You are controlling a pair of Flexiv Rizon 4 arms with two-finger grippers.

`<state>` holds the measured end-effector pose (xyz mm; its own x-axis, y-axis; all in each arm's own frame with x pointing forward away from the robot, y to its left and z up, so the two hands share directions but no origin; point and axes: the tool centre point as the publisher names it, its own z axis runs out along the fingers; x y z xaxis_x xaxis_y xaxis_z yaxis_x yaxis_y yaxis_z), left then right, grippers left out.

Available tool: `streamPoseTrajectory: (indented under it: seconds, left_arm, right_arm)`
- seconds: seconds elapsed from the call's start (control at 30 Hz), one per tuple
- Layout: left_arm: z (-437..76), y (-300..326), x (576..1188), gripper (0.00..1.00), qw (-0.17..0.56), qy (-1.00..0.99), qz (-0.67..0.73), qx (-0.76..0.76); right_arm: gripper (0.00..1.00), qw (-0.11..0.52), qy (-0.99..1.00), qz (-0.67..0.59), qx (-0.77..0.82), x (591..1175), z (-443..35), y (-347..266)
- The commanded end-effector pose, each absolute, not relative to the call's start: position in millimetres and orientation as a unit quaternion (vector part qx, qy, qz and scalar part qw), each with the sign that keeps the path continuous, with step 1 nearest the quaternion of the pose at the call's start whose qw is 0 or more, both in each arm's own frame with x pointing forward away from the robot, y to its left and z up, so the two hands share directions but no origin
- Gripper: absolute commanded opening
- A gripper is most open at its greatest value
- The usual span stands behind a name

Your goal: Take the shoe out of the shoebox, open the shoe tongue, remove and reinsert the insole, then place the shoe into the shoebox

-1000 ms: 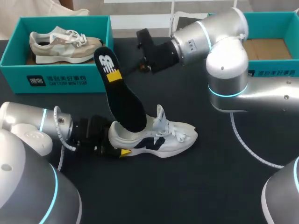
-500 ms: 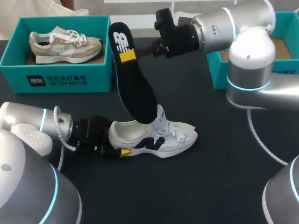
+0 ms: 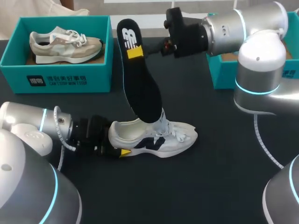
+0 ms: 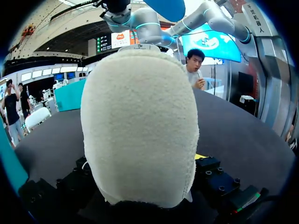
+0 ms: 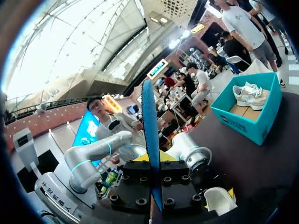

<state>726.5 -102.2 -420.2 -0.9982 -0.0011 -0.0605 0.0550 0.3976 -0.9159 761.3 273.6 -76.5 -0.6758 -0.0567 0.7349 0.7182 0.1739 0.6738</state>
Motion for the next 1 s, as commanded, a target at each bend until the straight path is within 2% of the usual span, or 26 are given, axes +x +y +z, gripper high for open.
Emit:
streamPoseTrajectory:
  seconds: [0.03,0.37,1.0]
  left_arm:
    - [-422.8,-103.4,726.3,0.00,0.026,0.836,-0.548,0.016]
    - [-422.8,-103.4,726.3,0.00,0.026,0.836,-0.548,0.016]
    - [-422.8,-103.4,726.3,0.00,0.026,0.836,-0.548,0.016]
  right_arm:
    - [0.00,0.309,-0.683,-0.607,-0.265,736.6,-63.9,243.6]
    - [0.00,0.294,-0.684,-0.596,-0.300,712.8,-40.0,210.3]
    - [0.00,0.301,-0.664,-0.602,-0.325,657.2,-16.2,203.3]
